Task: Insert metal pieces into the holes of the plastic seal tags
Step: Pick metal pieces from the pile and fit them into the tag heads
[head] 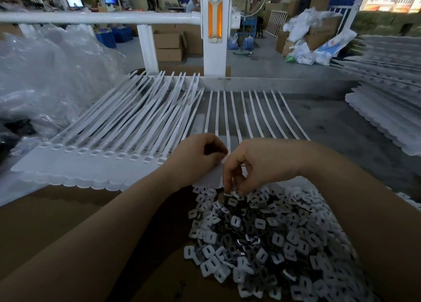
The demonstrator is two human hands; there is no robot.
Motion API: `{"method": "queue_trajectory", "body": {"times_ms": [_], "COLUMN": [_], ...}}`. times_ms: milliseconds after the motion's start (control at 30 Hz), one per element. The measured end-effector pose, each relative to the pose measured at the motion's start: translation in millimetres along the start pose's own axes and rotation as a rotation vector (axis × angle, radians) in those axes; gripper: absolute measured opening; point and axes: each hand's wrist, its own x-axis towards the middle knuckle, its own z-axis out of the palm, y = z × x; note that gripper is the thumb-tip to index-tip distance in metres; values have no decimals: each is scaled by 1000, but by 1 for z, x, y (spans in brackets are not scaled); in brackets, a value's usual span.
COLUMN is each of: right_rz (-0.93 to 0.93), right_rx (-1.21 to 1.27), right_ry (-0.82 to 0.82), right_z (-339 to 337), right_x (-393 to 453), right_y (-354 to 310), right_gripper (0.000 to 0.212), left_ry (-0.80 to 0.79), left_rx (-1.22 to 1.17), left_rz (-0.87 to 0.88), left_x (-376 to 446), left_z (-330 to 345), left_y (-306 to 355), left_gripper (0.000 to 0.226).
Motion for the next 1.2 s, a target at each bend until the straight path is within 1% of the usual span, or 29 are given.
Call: {"method": "queue_trajectory", "body": {"times_ms": [133,233,300,400,533,600,733,900,1100,1200], "right_rz": [23,35,35,85,267,344,429,441,441,449], "right_rx": [-51,-31,9,150,326,355,361,271,287,235], "right_ry": [-14,-23,13,185,489,550,522,492,458,460], "right_z": [2,3,1,-3,-8,-7,-4,2,3,5], "right_x": [2,2,1,-1,-2,-2,-1,5,5,6], "right_y": [-2,-2,-1,7,24,31,33,30,26,23], "right_gripper": [15,12,8,5,3,6,10,23,24,19], "left_ry": [-2,1,-1,-8,-5,-7,5,30,30,31], "left_rx": [10,17,21,44,48,57,93,135,143,146], "left_rz": [4,15,18,27,35,40,48,69,88,83], "left_x": [0,1,0,0,0,0,0,-2,-2,-3], "left_z": [1,1,1,1,1,2,3,5,5,6], "left_y": [-1,-1,0,-1,-2,-3,-5,-6,-5,-4], "left_gripper": [19,17,14,11,7,6,6,13,17,14]}}
